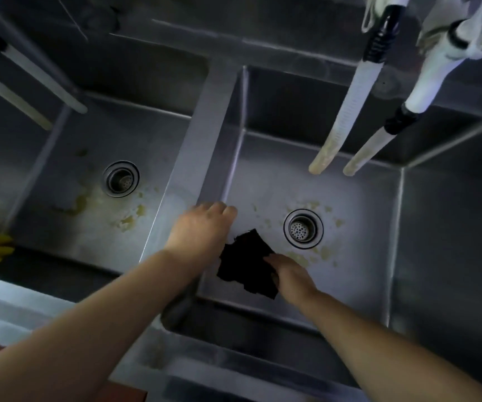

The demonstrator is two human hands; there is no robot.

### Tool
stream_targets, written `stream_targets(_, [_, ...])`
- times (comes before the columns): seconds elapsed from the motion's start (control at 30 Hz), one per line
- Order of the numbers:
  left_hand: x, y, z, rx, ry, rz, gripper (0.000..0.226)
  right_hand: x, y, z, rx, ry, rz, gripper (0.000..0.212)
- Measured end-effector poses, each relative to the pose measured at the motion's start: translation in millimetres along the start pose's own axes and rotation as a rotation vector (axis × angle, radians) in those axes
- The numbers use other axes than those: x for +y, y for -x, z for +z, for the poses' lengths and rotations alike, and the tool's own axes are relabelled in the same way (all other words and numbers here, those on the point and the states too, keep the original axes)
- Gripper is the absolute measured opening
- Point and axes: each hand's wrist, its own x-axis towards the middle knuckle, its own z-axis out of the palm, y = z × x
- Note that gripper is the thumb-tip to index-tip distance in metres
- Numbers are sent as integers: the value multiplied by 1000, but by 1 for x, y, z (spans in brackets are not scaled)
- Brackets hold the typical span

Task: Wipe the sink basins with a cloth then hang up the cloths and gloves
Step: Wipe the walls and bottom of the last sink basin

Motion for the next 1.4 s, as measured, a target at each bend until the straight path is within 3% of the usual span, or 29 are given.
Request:
stream_targets(0.07, [-18,-20,-12,75,-130,242,24,0,-9,21,-70,133,-79,49])
stream_targets(0.17, [-43,-56,-16,145,-211,332,20,-5,-31,34,-101,467,-241,61])
stream_targets(0.33, [-64,-105,-6,112,-192,299,35,-7,-53,43,-56,635,-223,61])
stream_targets(0.53, [-69,-113,6,162,-23,209,24,13,-20,68,-13,810,-531,71])
stream_targets(0.73, [-74,-118,12,180,-18,241,24,18,-68,45,19,877,-629,68])
stream_targets(1.03, [-75,-121,16,249,48,231,13,30,-185,-43,267,758,-459,63])
stream_targets(1.23, [-77,-121,17,238,47,220,16,44,-254,-113,410,710,-218,62])
stream_targets(1.4, [-75,-120,16,253,69,215,15,37,-261,-111,450,686,-116,63])
